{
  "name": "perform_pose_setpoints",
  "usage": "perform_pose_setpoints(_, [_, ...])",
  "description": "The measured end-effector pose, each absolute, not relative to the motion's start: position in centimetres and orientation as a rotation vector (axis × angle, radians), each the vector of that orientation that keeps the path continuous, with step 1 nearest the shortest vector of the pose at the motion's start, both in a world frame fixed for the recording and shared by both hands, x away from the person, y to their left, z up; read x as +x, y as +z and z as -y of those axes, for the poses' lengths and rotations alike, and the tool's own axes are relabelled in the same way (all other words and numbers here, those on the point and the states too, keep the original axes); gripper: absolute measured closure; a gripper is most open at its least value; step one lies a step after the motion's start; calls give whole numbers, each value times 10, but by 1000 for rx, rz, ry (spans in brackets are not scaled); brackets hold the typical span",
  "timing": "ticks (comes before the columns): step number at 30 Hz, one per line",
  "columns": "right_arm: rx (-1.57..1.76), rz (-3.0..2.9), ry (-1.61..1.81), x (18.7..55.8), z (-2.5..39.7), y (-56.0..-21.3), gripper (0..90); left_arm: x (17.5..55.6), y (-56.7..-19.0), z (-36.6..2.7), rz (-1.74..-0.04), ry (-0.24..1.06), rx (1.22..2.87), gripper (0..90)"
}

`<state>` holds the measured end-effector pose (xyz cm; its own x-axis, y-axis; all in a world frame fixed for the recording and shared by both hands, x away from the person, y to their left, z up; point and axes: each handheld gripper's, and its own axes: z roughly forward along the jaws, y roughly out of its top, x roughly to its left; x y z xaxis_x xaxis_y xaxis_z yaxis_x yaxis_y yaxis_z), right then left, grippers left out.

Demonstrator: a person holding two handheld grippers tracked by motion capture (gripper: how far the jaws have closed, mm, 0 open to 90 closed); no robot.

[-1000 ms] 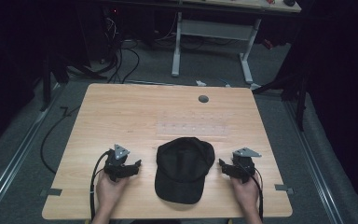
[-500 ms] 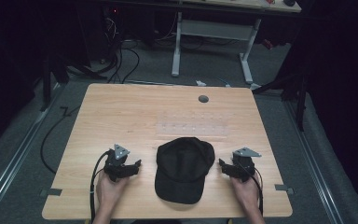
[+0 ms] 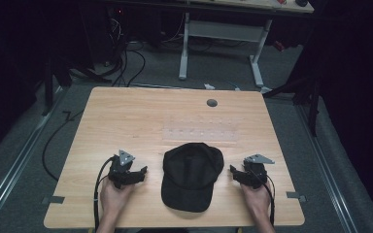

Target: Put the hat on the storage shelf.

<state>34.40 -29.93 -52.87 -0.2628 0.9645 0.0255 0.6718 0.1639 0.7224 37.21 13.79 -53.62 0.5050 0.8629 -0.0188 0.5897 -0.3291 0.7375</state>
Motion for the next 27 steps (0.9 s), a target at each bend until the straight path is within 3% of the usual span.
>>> perform_pose_setpoints(16, [1557,-2006,1074,324,304,-512,456,372,-536,-138,-1184,498,2051,237])
perform_pose_setpoints(27, [1467,-2004,1217,316,293,-490,383,372,-536,-138,-1184,498,2051,239])
